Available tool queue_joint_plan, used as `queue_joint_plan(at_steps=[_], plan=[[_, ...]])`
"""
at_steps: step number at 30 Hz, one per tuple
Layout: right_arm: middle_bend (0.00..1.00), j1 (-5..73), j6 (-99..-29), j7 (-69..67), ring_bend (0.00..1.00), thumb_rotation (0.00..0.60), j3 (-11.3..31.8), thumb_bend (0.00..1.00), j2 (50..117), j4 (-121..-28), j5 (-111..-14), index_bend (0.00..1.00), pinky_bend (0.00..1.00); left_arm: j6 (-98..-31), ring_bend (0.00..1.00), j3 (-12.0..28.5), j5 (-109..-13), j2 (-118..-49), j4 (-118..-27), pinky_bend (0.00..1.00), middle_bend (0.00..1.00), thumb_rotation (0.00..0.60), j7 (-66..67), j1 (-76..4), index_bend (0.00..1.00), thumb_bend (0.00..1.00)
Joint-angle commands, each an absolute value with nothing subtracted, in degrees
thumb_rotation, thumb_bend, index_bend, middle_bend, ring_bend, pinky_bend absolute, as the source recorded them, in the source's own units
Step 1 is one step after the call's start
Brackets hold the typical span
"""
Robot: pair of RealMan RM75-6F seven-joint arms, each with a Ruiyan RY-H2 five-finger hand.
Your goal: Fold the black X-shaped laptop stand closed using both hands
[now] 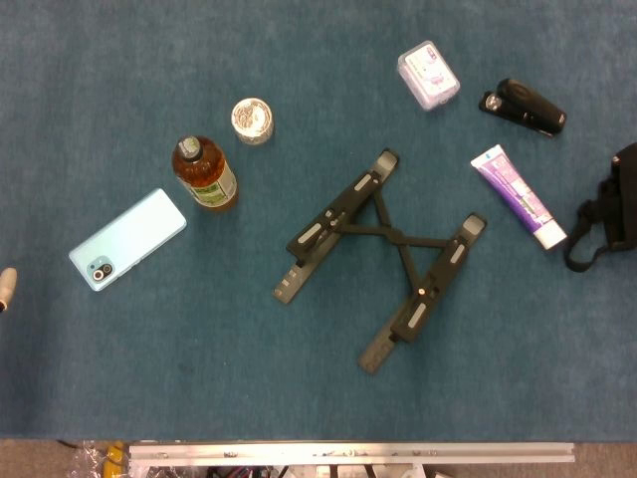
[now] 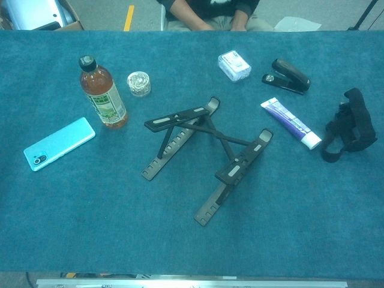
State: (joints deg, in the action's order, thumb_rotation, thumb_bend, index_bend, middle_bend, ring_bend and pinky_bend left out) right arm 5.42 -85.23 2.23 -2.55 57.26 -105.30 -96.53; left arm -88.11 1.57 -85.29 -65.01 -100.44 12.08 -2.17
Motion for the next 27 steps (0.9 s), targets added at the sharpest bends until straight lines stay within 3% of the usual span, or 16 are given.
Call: queue_joint_plan(at_steps=[1, 20, 27], plan=[[0.29, 5.56, -84.93, 2.26, 0.20, 0.600, -2.53, 0.20, 57.48, -105.18, -96.74, 0.11, 0.06, -87.98, 0.14, 1.44, -85.41, -64.91, -100.36, 0.14, 0.17, 0.600, 11.78, -2.13, 0.19, 0.28], [0.29, 9.97, -79.68, 0.34, 0.20, 0.600, -3.34, 0.20, 59.34, -108.74, -103.74, 0.11, 0.06, -88.53, 0.14, 2.17, -85.07, -63.75, -101.61, 0.14, 0.17, 0.600, 12.29, -1.97, 0.19, 0.28], [0.29, 13.16, -75.16, 2.51, 0.19, 0.600, -3.91, 0.10, 62.41, -111.97, -107.60, 0.11, 0.06, -88.77, 0.14, 2.45, -85.94, -63.43, -102.45, 0.14, 0.17, 0.600, 12.98, -2.34, 0.19, 0.28]])
